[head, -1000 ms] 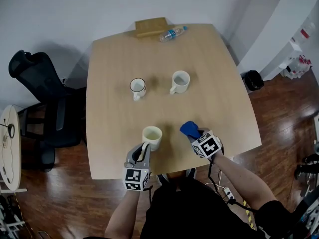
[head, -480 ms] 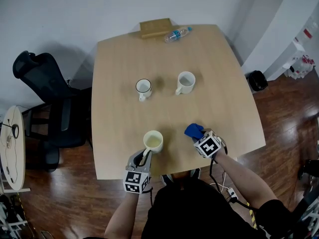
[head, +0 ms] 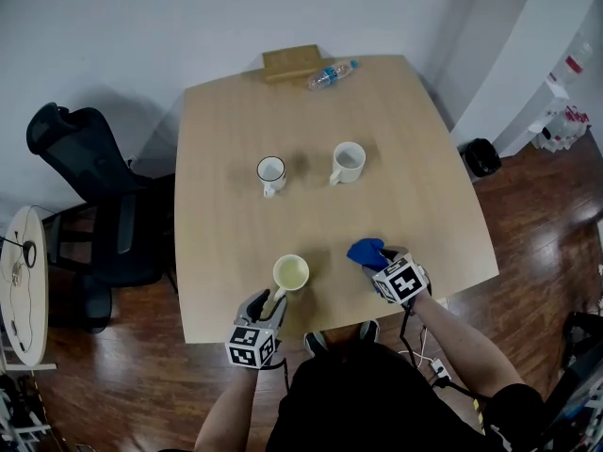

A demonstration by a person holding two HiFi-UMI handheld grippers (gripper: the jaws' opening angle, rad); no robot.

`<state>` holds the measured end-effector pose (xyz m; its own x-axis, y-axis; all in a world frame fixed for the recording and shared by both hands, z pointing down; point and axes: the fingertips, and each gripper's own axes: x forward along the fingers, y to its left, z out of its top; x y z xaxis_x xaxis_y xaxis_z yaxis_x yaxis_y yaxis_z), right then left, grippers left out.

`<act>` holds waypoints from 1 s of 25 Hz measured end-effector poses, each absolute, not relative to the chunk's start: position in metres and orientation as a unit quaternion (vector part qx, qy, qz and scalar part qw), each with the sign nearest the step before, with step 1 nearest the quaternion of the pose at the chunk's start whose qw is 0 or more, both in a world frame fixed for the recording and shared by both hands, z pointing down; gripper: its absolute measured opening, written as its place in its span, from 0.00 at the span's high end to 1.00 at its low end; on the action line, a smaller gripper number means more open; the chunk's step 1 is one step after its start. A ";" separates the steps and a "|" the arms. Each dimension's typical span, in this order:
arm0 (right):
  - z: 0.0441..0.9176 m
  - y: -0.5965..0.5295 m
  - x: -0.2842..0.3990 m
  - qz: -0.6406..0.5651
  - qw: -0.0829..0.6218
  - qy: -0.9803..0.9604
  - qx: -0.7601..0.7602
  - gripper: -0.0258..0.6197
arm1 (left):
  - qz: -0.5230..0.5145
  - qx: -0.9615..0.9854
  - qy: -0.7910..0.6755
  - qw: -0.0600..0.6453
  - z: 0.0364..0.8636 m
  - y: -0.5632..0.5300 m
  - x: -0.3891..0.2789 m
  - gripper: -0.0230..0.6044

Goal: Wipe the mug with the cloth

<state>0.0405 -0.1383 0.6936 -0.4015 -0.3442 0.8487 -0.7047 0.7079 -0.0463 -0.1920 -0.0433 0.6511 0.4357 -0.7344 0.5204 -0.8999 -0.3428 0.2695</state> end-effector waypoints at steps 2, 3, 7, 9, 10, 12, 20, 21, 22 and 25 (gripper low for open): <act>0.671 -0.136 0.052 0.217 0.402 -0.816 0.354 0.57 | 0.138 0.803 -0.515 0.267 0.642 -0.037 -0.203 0.68; 0.658 -0.135 0.059 0.219 0.383 -0.817 0.372 0.57 | 0.128 0.801 -0.521 0.265 0.636 -0.033 -0.210 0.68; 0.605 -0.118 0.083 0.245 0.296 -0.823 0.419 0.66 | 0.087 0.792 -0.546 0.258 0.616 -0.018 -0.236 0.69; 0.583 -0.102 0.085 0.260 0.257 -0.829 0.422 0.73 | 0.076 0.789 -0.553 0.257 0.611 -0.009 -0.243 0.72; 0.573 -0.093 0.084 0.263 0.241 -0.834 0.421 0.77 | 0.076 0.789 -0.554 0.256 0.609 -0.003 -0.242 0.73; 0.555 -0.072 0.081 0.258 0.217 -0.844 0.417 0.83 | 0.083 0.789 -0.555 0.250 0.603 0.011 -0.234 0.76; 0.508 0.023 0.080 0.194 0.170 -0.889 0.377 0.90 | 0.024 0.814 -0.546 0.198 0.504 0.075 -0.125 0.84; 0.505 0.039 0.085 0.179 0.173 -0.895 0.369 0.90 | 0.026 0.820 -0.538 0.195 0.492 0.086 -0.104 0.84; 0.503 0.055 0.090 0.164 0.173 -0.901 0.362 0.90 | 0.029 0.826 -0.529 0.189 0.484 0.098 -0.082 0.84; 0.495 0.097 0.113 0.134 0.158 -0.912 0.353 0.90 | 0.038 0.838 -0.516 0.174 0.468 0.141 -0.029 0.84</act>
